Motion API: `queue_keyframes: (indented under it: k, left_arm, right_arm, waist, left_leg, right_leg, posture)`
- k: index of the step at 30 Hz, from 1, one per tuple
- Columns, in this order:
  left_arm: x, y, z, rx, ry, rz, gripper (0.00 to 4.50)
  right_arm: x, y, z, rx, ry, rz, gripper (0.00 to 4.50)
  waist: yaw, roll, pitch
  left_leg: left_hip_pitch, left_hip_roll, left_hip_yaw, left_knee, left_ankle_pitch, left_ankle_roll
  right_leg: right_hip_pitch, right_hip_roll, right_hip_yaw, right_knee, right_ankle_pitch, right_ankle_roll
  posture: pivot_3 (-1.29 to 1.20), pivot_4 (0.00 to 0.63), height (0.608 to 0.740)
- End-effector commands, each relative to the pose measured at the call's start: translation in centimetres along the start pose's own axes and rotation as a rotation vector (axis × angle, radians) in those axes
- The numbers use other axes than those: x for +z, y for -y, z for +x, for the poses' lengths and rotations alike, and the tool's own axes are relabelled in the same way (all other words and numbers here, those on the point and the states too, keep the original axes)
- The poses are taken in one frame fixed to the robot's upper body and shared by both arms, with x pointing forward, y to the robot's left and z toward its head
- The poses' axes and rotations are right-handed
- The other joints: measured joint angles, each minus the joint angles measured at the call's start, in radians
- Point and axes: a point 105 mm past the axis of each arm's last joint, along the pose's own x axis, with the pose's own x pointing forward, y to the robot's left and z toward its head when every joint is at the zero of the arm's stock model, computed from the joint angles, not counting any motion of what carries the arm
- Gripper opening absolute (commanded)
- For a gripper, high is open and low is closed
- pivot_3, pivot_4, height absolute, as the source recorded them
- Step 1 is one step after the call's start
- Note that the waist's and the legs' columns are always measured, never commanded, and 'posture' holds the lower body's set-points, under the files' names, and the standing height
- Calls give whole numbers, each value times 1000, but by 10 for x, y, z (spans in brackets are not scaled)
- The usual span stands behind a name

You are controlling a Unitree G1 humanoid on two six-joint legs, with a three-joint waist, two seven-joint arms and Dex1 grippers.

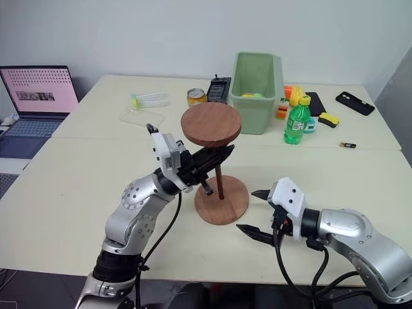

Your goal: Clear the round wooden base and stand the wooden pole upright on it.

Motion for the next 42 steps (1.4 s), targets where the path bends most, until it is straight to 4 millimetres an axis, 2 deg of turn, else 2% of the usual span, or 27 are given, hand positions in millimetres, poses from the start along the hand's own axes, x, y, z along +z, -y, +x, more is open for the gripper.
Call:
queue_keyframes:
  k: [1,10,21,33,42]
  left_arm:
    - [-17,3,0,-1,-59,-19,267]
    - [-17,3,2,7,-50,-10,267]
    - [-25,-1,-23,73,-108,-14,267]
    - [-55,-10,-49,175,-207,-52,267]
    - [-56,-14,-56,217,-213,-58,267]
  right_arm:
    - [8,-2,-1,6,23,-36,4500]
    - [9,-1,-1,0,28,-40,4500]
    - [13,-2,1,9,45,-44,4500]
    - [12,2,1,-21,47,-36,4500]
    - [12,3,1,-27,48,-38,4500]
  waist:
    - [0,0,0]
    - [2,0,0]
    - [1,0,0]
    - [-5,1,-3]
    - [-8,3,-9]
  left_leg:
    - [0,0,0,0,0,0]
    - [-3,0,-2,0,0,0]
    - [-3,0,-1,-1,0,0]
    - [9,1,7,-13,0,0]
    - [11,2,7,-13,0,0]
  right_leg:
    - [0,0,0,0,0,0]
    - [0,0,-1,-4,1,1]
    - [0,0,-1,-5,1,1]
    - [2,0,3,-6,1,1]
    - [4,2,3,-6,1,1]
  posture:
    - [0,150,740]
    - [0,150,740]
    - [0,150,740]
    - [0,150,740]
    - [0,150,740]
